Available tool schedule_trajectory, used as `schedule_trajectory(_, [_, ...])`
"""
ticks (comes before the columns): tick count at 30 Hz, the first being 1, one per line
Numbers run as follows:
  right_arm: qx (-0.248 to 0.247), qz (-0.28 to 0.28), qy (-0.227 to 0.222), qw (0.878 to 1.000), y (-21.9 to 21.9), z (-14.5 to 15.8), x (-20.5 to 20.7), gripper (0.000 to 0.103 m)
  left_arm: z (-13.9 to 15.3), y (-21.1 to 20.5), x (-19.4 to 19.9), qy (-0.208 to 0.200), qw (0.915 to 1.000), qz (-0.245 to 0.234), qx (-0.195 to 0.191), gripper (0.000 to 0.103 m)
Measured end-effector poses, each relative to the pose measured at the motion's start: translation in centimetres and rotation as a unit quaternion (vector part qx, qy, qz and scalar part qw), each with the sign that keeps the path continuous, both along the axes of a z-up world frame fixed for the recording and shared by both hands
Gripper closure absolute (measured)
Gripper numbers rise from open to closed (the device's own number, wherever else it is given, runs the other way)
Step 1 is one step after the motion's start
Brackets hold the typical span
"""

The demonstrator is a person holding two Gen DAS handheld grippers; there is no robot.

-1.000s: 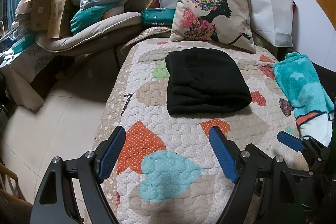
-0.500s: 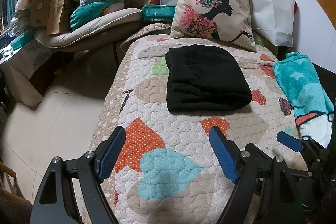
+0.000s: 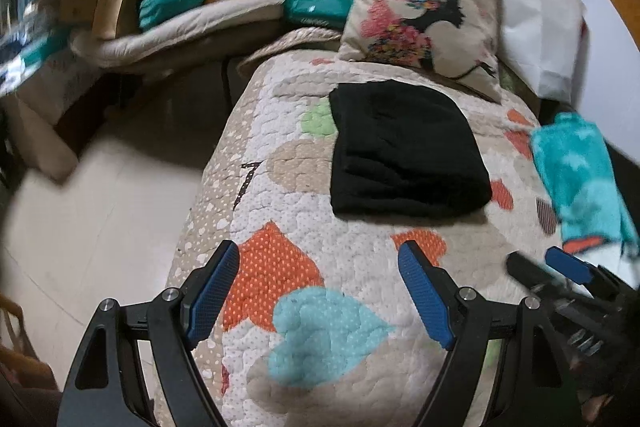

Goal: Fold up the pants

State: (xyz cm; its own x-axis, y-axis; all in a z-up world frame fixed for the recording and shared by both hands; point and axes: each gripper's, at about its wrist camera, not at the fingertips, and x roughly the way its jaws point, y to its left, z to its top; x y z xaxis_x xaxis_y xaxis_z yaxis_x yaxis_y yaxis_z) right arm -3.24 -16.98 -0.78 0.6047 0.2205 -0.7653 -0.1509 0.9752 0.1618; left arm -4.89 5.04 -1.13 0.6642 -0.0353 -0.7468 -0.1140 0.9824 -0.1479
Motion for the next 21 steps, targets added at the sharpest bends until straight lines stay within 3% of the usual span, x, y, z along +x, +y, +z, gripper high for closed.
schedule_trajectory(6, [0.038, -0.010, 0.031, 0.999, -2.4, 2.1, 6.2, 0.018, -0.1, 0.8, 6.2, 0.036, 0.9987, 0.005, -0.037, 0.022])
schedule_trajectory(10, [0.067, -0.011, 0.050, 0.996, -3.2, 0.2, 10.3, 0.018, -2.2, 1.1, 9.9, 0.062, 0.9951, 0.004, -0.077, 0.022])
schedule_trajectory(12, [0.111, -0.024, 0.069, 0.991, -4.1, -1.6, 11.9, 0.018, -3.4, 1.4, 11.1, 0.069, 0.9930, 0.003, -0.095, 0.022])
schedule_trajectory(17, [0.136, -0.039, 0.100, 0.985, -4.5, -4.4, 13.5, 0.020, -6.8, 0.7, 12.6, 0.136, 0.9882, 0.010, -0.069, 0.022])
schedule_trajectory(21, [0.117, -0.044, 0.101, 0.987, -4.1, -5.1, 13.3, 0.020, -6.5, -0.6, 12.2, 0.133, 0.9908, -0.002, -0.022, 0.022])
